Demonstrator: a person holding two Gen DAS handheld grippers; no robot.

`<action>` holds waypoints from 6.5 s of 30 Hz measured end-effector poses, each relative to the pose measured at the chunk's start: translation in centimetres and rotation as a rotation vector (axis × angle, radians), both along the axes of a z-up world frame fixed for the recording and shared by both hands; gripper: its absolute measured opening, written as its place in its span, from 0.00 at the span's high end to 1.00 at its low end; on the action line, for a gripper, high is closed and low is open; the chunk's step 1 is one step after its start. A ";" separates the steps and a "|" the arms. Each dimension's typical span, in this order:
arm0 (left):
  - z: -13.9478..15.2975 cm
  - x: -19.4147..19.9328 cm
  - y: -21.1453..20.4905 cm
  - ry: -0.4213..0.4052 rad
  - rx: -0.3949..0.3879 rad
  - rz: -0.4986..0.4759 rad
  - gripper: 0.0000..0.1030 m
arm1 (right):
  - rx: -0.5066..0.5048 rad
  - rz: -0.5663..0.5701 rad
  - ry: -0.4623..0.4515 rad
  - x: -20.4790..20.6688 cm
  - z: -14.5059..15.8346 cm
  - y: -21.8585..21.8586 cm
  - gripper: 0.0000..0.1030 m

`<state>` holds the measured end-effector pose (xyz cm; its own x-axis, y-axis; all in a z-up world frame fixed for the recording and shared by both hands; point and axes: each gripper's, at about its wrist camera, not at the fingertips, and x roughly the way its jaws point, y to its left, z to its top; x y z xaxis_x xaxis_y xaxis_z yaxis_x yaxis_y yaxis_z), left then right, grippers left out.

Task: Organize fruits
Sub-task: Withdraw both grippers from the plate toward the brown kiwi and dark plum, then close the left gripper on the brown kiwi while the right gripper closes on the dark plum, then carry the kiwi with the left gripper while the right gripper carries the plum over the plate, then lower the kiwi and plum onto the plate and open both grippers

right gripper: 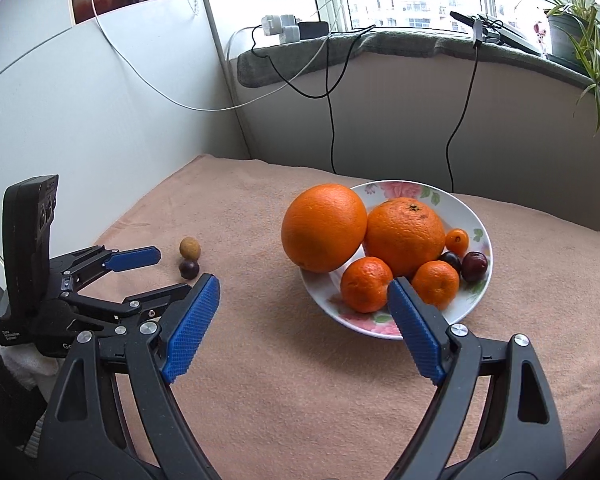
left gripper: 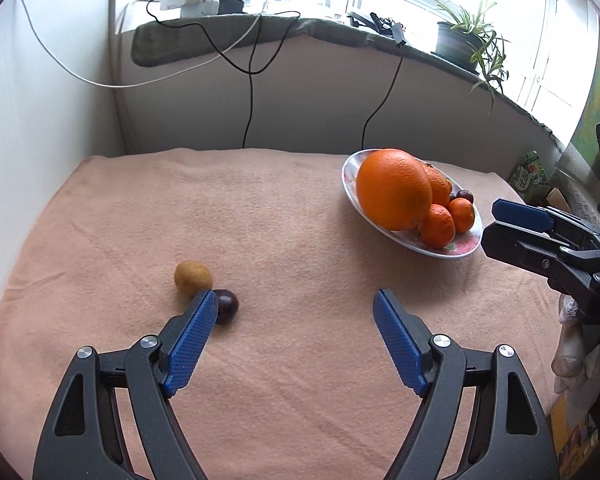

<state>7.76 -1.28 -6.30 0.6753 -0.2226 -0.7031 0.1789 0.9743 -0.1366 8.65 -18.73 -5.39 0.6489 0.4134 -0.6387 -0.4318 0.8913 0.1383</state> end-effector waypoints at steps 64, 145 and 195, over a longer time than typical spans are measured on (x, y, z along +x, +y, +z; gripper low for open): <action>-3.6 4.7 8.5 0.138 -0.146 -0.020 0.74 | -0.159 0.272 0.161 5.4 -7.3 17.7 0.76; 2.8 14.9 -10.4 0.048 -0.044 -0.315 0.74 | 0.022 -0.138 0.058 10.3 -1.6 -8.5 0.76; 4.0 12.7 -9.9 0.005 -0.027 -0.277 0.26 | 0.031 -0.167 0.046 8.3 -0.5 -8.2 0.19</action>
<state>20.50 -11.21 -2.29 0.5826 -0.4165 -0.6979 0.4370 0.8845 -0.1631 16.95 -26.91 -5.94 0.6805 0.3224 -0.6581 -0.2709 0.9451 0.1829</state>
